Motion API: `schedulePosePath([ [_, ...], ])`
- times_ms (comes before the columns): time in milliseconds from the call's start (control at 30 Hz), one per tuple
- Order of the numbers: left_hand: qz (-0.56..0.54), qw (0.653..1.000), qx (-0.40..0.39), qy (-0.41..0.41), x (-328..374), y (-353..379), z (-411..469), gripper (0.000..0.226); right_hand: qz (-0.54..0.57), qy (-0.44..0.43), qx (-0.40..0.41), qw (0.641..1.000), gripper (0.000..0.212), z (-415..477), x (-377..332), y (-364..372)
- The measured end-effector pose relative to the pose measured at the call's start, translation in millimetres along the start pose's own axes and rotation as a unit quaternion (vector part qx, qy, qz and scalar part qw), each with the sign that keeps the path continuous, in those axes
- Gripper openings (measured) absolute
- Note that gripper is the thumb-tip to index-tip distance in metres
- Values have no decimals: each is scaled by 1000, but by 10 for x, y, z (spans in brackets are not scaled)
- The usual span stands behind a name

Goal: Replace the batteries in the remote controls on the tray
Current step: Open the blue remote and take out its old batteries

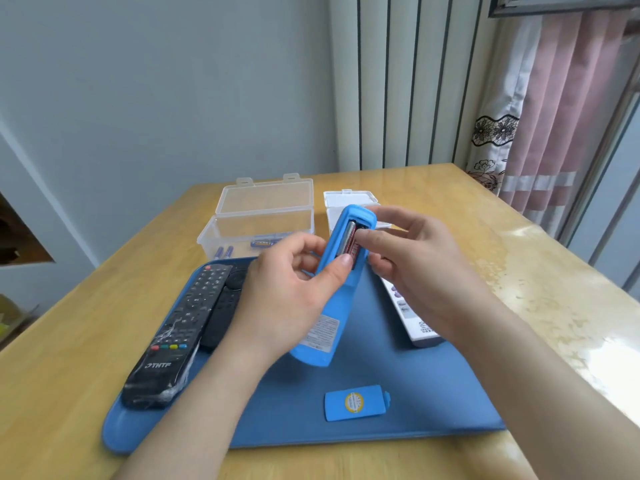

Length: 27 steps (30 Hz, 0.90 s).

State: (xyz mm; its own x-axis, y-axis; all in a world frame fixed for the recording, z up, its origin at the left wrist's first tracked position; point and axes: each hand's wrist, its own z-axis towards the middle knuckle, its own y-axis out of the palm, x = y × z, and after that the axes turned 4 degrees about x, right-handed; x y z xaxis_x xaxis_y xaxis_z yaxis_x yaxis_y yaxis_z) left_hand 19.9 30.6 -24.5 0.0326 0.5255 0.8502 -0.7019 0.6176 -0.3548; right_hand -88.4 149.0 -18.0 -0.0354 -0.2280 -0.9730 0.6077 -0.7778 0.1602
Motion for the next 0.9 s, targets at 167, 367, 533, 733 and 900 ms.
schedulePosePath([
  [167,-154,984,-27,-84,11,102,-41,15,28,4,0,1000,14,-15,30,39],
  [367,-165,984,0,-71,-32,174,-43,26,44,12,-12,999,21,-21,27,67],
  [533,-156,986,-6,-59,-78,160,-37,16,26,20,-17,999,24,-30,16,84],
  [733,-154,985,-56,-60,-100,160,-27,21,-8,-7,-32,999,31,-16,47,73],
  [900,-189,979,-57,-47,-67,129,-19,29,-27,-19,-41,999,20,-24,52,81],
])
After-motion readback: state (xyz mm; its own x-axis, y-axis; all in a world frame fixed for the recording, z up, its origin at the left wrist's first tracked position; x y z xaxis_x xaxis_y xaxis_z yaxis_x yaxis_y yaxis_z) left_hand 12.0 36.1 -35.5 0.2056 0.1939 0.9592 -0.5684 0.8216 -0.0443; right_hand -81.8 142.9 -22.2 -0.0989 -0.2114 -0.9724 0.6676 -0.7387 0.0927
